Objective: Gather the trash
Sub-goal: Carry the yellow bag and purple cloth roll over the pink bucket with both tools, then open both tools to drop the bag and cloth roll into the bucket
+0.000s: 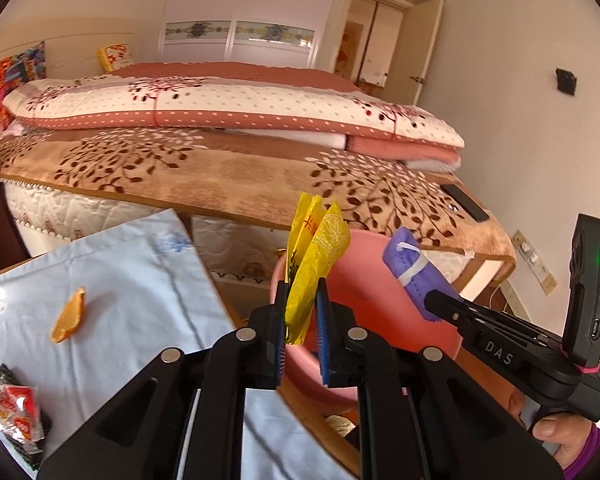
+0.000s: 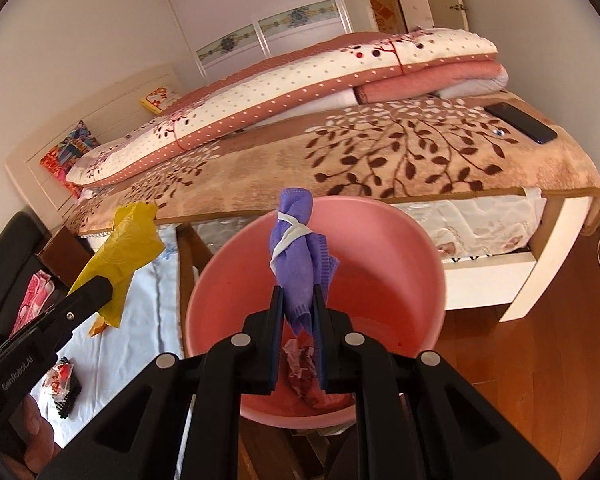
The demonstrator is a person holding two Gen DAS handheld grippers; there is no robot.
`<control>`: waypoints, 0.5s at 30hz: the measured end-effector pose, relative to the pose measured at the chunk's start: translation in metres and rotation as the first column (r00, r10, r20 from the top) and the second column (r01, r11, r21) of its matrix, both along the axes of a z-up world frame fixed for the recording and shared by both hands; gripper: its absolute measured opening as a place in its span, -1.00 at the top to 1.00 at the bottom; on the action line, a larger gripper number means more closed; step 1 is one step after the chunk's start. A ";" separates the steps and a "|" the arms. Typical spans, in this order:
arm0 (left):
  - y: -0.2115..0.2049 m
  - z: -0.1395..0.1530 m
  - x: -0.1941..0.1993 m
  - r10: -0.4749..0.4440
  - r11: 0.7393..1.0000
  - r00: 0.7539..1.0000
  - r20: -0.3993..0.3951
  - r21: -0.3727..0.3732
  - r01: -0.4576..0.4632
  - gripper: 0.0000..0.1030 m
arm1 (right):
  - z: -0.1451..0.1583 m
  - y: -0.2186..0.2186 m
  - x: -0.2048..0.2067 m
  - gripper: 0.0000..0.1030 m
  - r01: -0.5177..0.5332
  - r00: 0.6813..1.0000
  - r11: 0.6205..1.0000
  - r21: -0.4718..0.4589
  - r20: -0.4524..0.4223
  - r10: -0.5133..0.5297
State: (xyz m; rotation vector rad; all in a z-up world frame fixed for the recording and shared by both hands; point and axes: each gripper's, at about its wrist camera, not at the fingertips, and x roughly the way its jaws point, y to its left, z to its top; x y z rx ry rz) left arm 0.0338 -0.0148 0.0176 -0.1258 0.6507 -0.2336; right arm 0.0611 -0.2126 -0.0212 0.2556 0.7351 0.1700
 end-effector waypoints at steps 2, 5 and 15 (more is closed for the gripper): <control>-0.008 -0.003 0.003 -0.014 1.000 1.000 -0.008 0.001 0.014 0.76 | -0.003 -0.004 0.002 0.75 0.012 1.000 1.000 0.000 -0.009 -0.012; -0.018 -0.007 0.007 -0.031 1.000 0.999 -0.015 0.003 0.031 0.76 | -0.007 -0.009 0.003 0.75 0.023 1.000 1.000 -0.001 -0.019 -0.023; -0.040 -0.019 0.015 -0.073 0.997 0.997 -0.032 0.029 0.074 0.75 | -0.018 -0.016 0.009 0.75 0.049 0.997 0.999 -0.013 -0.051 -0.049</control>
